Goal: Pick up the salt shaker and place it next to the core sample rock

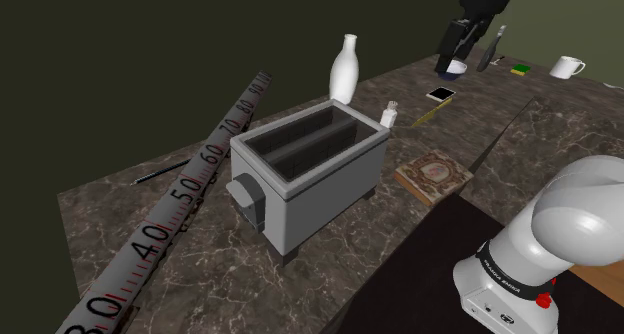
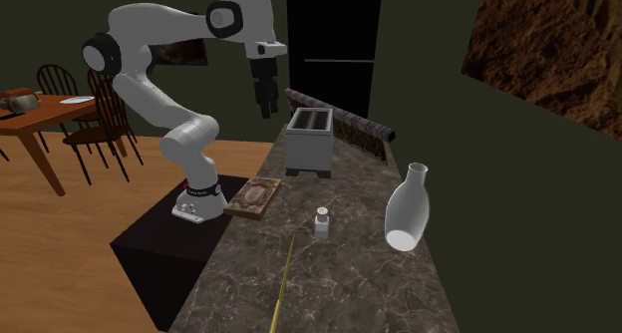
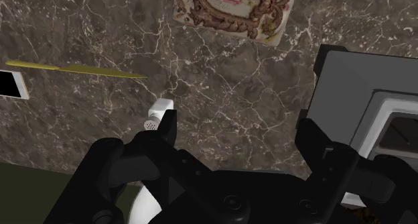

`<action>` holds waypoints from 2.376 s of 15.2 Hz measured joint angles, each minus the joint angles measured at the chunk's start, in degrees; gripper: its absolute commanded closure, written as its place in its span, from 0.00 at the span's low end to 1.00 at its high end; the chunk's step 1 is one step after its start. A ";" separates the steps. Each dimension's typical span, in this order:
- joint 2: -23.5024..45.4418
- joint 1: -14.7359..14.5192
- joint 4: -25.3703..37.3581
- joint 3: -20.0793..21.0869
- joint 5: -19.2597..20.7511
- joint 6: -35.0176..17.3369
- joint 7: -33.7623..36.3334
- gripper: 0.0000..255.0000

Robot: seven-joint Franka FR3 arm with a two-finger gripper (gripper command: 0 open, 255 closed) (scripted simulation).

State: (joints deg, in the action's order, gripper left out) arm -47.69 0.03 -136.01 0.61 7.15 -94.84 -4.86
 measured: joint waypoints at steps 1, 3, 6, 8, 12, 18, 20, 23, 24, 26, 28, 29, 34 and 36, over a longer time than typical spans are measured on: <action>0.00 0.00 0.00 0.00 0.00 0.00 0.00 0.00; 1.44 0.32 -0.88 -0.96 0.55 -2.31 -0.64 0.00; 4.93 0.93 -2.50 -2.93 1.53 -7.46 -1.86 0.00; 6.99 1.38 -3.97 -4.29 2.20 -11.08 -2.73 0.00; 13.66 2.15 -4.32 -7.11 3.20 -18.32 -4.61 0.00; 24.73 2.91 -3.23 -11.10 3.55 -28.51 -7.68 0.00; 29.20 3.07 -2.57 -12.47 3.23 -32.34 -8.92 0.00; 35.71 3.03 -0.37 -13.95 2.02 -36.65 -10.67 0.00; 37.66 3.06 0.44 -14.40 1.51 -37.77 -11.38 0.00; 41.03 3.18 1.38 -15.09 0.62 -40.16 -12.54 0.00; 42.73 3.36 1.42 -15.50 0.16 -41.85 -13.28 0.00; 43.47 3.35 1.40 -15.54 -0.02 -42.60 -13.36 0.00; 45.87 3.43 0.42 -15.75 -0.53 -45.96 -13.74 0.00; 46.07 3.44 0.40 -15.77 -0.59 -46.19 -13.80 0.00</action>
State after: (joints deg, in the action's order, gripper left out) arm -1.62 3.47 -135.60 -15.16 6.55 -141.03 -18.67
